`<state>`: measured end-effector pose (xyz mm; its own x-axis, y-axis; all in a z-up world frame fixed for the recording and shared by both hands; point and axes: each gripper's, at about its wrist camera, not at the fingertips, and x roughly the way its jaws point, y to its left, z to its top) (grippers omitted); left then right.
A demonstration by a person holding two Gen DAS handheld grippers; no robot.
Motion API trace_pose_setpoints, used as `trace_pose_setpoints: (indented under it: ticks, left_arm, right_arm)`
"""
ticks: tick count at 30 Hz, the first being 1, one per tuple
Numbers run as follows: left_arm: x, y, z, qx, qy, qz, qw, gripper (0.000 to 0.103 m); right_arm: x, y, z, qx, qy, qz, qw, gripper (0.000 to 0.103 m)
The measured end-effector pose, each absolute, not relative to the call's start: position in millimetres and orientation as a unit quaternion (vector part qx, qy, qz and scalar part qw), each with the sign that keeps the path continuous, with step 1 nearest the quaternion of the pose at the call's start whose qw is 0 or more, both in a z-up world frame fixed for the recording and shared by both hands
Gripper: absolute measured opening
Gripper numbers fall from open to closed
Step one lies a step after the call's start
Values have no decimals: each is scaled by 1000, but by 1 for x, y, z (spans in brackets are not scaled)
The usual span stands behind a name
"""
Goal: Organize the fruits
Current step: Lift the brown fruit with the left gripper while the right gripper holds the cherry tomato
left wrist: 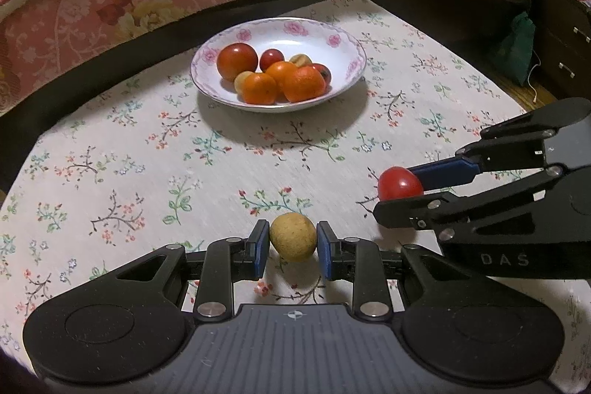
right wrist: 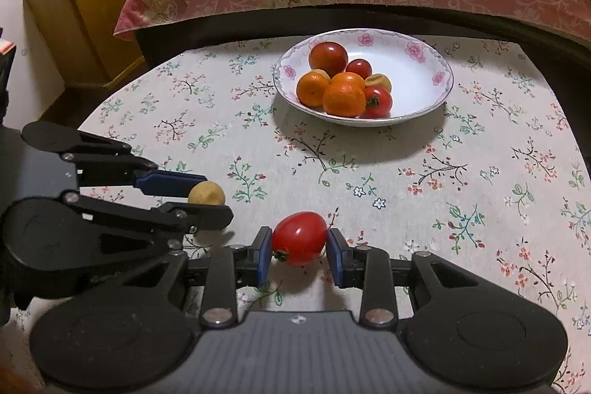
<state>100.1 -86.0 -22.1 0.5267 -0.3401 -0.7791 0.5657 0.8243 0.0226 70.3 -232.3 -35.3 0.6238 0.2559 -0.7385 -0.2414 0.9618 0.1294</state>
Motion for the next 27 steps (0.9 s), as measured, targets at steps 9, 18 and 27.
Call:
trace_pose_setpoints:
  ticks: [9,18,27]
  left_arm:
    - [103,-85,-20,129,407,-258,867,35]
    - [105,-85,-18,122,405,-259,868,35]
    - [108,-85,-14,114,402,-262,870,35]
  right_arm:
    - [71,-233,-32,18,404,138,904,30]
    - [72,-233,-28,20,396,135,908,30]
    - [78,-237,-26,27,393,129,910,30]
